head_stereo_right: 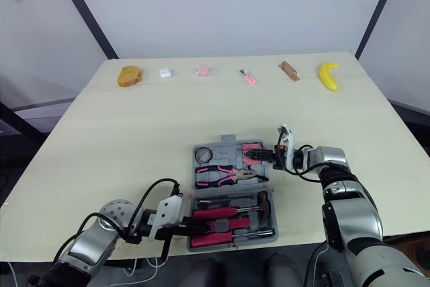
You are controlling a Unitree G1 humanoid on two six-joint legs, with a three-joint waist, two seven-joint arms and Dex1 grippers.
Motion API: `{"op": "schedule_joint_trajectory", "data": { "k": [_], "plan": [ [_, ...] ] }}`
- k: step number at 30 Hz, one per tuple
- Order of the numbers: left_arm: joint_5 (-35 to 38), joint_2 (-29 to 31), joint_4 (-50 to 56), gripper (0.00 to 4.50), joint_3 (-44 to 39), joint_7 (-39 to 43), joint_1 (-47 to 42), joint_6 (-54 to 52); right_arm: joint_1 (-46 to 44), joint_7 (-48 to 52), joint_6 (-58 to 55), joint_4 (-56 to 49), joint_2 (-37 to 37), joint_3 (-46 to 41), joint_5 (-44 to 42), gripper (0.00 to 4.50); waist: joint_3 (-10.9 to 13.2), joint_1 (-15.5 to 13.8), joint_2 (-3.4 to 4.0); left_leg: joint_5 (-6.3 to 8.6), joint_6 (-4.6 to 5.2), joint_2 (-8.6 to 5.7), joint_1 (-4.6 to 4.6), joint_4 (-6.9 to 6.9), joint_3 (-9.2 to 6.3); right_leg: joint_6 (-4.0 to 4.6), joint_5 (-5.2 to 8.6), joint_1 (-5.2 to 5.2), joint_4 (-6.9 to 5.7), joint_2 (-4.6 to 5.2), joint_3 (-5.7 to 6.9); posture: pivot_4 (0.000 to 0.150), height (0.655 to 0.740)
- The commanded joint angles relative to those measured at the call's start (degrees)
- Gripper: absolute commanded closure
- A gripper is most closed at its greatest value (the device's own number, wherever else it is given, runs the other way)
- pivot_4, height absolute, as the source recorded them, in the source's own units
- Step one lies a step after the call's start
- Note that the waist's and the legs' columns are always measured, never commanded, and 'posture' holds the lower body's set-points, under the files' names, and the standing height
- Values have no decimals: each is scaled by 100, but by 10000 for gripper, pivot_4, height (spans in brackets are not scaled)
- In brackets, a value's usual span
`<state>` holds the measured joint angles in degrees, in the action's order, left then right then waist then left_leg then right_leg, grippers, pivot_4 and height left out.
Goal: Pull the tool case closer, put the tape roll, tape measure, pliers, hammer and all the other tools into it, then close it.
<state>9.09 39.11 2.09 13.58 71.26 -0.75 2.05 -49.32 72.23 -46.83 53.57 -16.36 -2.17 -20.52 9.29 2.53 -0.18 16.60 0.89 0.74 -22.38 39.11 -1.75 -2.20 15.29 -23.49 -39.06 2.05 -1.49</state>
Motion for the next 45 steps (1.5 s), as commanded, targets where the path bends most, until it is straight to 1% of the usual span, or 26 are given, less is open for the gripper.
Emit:
{"op": "schedule_joint_trajectory", "data": {
  "k": [1, 7, 10, 13, 15, 19, 21, 23, 27, 28, 29, 30, 31, 32, 34, 35, 37, 38, 39, 41, 43, 45],
  "plan": [
    [-100, 159, -141, 45000, 93, 44, 98, -84, 44, 514, -7, -568, -84, -48, -273, 181, 0, -3, 1, 0, 0, 0, 0, 0, 0, 0, 0, 0, 0, 0, 0, 1500, 7400],
    [148, 234, -77, 45000, -26, 138, 131, -99, 453, 1056, -395, -1724, -380, 183, -512, 181, 2, -11, 3, 0, 0, 1, -3, 0, -2, 0, 0, -1, 2, 2, 3, 1500, 7400],
    [600, 169, 81, 45000, -211, 231, 214, -131, 717, 1118, -724, -2505, -522, 285, -739, 181, 2, -7, 3, 0, 0, 2, -5, 0, -5, 0, 0, -1, 6, 4, 5, 1500, 7400],
    [965, 293, 275, 45000, -427, 431, 393, -124, 1111, 1077, -1127, -3487, -686, 352, -1074, 181, 3, -22, 3, 0, 0, 5, -14, 0, -10, 0, 0, -4, 11, 7, 13, 1500, 7400],
    [1319, 483, 403, 45000, -791, 580, 611, -167, 1511, 1004, -1542, -4358, -879, 350, -1433, 181, 3, -31, 2, 0, 0, 7, -25, 0, -16, 0, 0, -9, 15, 18, 19, 1500, 7400],
    [1568, 868, 322, 45000, -1487, 702, 985, -25, 2230, 813, -1987, -5541, -1301, 351, -1882, 181, 6, -55, 4, 0, 0, 6, -29, 0, -23, 0, 1, -8, 19, 40, 32, 1500, 7400],
    [1865, 972, 191, 45000, -1962, 804, 1194, -52, 2742, 634, -1902, -6110, -1587, 335, -1908, 181, 6, -80, 4, 1, 0, -2, -29, 0, -24, 0, 1, -7, 17, 47, 39, 1500, 7400],
    [2094, 996, 67, 45000, -2360, 855, 1360, -104, 3137, 355, -1827, -6460, -1730, 91, -2014, 181, 6, -85, 2, 1, 1, -4, -29, 0, -25, -2, 2, -4, 22, 53, 45, 1500, 7400],
    [2382, 786, -248, 45000, -3019, 475, 1311, -259, 3879, -319, -1303, -6980, -1905, -612, -1965, 181, 7, -105, -1, 1, 1, -15, -28, 2, -23, -5, 2, -2, 18, 38, 47, 1500, 7400],
    [2456, 744, -273, 45000, -3119, 375, 1260, -365, 4131, -518, -965, -7088, -1943, -768, -1788, 181, 8, -120, -1, 1, 1, -15, -28, 5, -24, -5, 2, -1, 18, 35, 47, 1500, 7400],
    [2509, 703, -282, 39942, -3185, 300, 1211, -439, 4359, -696, -578, -7168, -1960, -887, -1590, 0, 5, -146, -7, 1, 1, -15, -28, 6, -23, -6, 1, -1, 19, 33, 46, 1500, 7400],
    [2568, 661, -273, 38605, -3235, 237, 1169, -529, 4570, -863, -243, -7231, -1957, -1011, -1427, 0, 4, -163, -10, 1, 1, -15, -27, 6, -22, -7, 1, 0, 19, 30, 46, 1500, 7400],
    [2599, 618, -261, 32198, -3276, 183, 1144, -573, 4783, -1007, 97, -7291, -1952, -1117, -1264, 0, 4, -174, -10, 1, 1, -15, -27, 7, -23, -7, 1, 0, 19, 29, 46, 1500, 7400],
    [2548, 560, -242, 29271, -3299, 100, 1123, -535, 4974, -1080, 440, -7316, -1944, -1200, -1127, 0, 4, -187, -10, 1, 1, -15, -27, 6, -23, -7, 1, 0, 19, 28, 45, 1500, 7400],
    [2365, 410, -203, 20286, -3326, -160, 1087, -383, 5378, -1108, 1222, -7317, -1980, -1309, -815, 0, 4, -187, -10, 1, 1, -15, -27, 6, -22, -7, 2, 1, 19, 28, 44, 1500, 7400],
    [2384, 390, -135, 15577, -3328, -258, 1107, -513, 5625, -1103, 1730, -7267, -1955, -1428, -642, 0, 4, -188, -10, 0, 0, -15, -27, 6, -21, -7, 2, 1, 19, 28, 42, 1500, 7400],
    [2410, 357, -28, 7476, -3337, -372, 1146, -665, 5934, -1112, 2395, -7161, -1921, -1578, -474, 0, 4, -184, -14, 0, 0, -15, -27, 6, -21, -7, 2, 1, 19, 27, 42, 1500, 7400],
    [2404, 331, 26, 1323, -3340, -430, 1171, -682, 6051, -1125, 2644, -7097, -1908, -1649, -436, 0, 5, -176, -14, 0, 0, -14, -27, 6, -21, -7, 1, 1, 19, 26, 41, 1500, 7400],
    [2361, 306, 67, 585, -3333, -512, 1199, -685, 6175, -1143, 2959, -7002, -1886, -1739, -377, 0, 4, -169, -14, 0, 0, -13, -25, 6, -19, -7, 1, 1, 18, 25, 38, 1500, 7400],
    [2021, 266, 56, 585, -3262, -831, 1223, -552, 6407, -1190, 3441, -6770, -1881, -1910, -267, 0, 4, -172, -14, 0, 0, -9, -15, 6, -13, -7, 1, 5, 17, 19, 29, 1500, 7400],
    [1779, 235, 43, 585, -3210, -1084, 1232, -532, 6512, -1235, 3672, -6575, -1875, -2015, -269, 0, 4, -174, -15, 0, 0, -9, -7, 6, -12, -6, 2, 11, 17, 17, 27, 1500, 7400],
    [1708, 206, 14, 585, -3187, -1189, 1228, -577, 6563, -1265, 3836, -6378, -1865, -2049, -281, 0, 4, -174, -15, 0, 0, -8, -4, 6, -11, -6, 2, 14, 18, 15, 24, 1500, 7400]
  ]
}}
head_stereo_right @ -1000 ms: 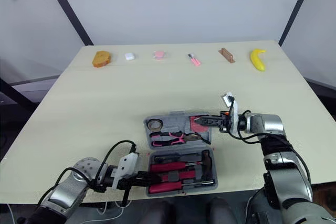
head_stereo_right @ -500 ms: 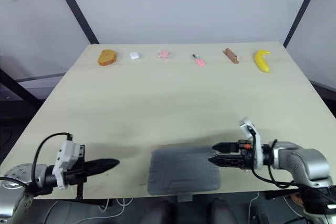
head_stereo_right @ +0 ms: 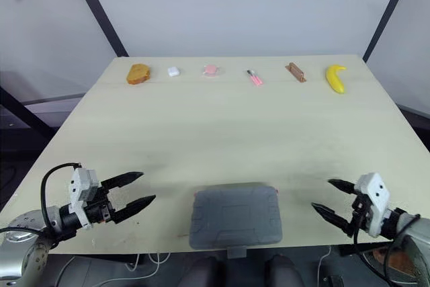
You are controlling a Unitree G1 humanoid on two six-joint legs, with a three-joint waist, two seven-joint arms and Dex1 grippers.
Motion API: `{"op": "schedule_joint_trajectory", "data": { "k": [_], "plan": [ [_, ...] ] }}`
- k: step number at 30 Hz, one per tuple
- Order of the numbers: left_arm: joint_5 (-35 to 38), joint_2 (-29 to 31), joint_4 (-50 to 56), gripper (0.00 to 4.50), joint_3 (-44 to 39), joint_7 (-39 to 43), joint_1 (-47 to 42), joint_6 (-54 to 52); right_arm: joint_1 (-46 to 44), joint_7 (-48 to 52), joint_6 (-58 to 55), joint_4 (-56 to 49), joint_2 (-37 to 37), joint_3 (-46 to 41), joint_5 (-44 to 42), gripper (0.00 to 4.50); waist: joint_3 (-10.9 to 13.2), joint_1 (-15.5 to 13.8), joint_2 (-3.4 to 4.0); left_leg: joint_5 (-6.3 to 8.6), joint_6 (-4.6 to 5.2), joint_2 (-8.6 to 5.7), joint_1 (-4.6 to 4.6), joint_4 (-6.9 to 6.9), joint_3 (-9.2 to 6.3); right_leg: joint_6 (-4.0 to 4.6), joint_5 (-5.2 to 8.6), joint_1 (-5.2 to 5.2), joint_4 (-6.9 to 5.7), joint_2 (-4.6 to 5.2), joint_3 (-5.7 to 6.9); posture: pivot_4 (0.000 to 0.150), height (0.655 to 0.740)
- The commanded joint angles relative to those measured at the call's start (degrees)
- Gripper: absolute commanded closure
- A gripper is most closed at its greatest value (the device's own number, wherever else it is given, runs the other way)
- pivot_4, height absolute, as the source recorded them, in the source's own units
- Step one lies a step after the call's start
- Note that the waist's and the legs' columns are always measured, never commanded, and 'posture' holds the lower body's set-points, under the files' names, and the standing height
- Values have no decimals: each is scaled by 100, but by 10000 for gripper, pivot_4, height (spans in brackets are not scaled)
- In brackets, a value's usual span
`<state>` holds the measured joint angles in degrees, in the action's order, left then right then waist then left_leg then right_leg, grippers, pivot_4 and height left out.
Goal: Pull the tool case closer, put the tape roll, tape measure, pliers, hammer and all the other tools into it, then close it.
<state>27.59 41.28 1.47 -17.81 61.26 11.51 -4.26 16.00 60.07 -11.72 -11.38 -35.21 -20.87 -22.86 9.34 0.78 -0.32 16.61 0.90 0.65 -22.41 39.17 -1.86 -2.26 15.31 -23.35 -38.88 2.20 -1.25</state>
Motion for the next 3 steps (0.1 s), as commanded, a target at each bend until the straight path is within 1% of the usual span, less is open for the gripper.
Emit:
{"op": "schedule_joint_trajectory", "data": {
  "k": [1, 3],
  "plan": [
    [-151, -16, 54, 585, -48, -196, -8, 43, 45, -64, 385, 176, 21, -169, -49, 0, 0, 0, -1, 0, 0, 0, 0, 0, 0, 0, 0, 0, 0, -1, -1, 1500, 7400],
    [-301, -16, -19, 585, -59, -287, -10, 157, 75, -87, 540, 299, 48, -126, -36, 0, 0, 0, -1, 0, 0, 1, 1, 0, 1, 0, 0, 0, 0, -2, -2, 1500, 7400]
  ]
}}
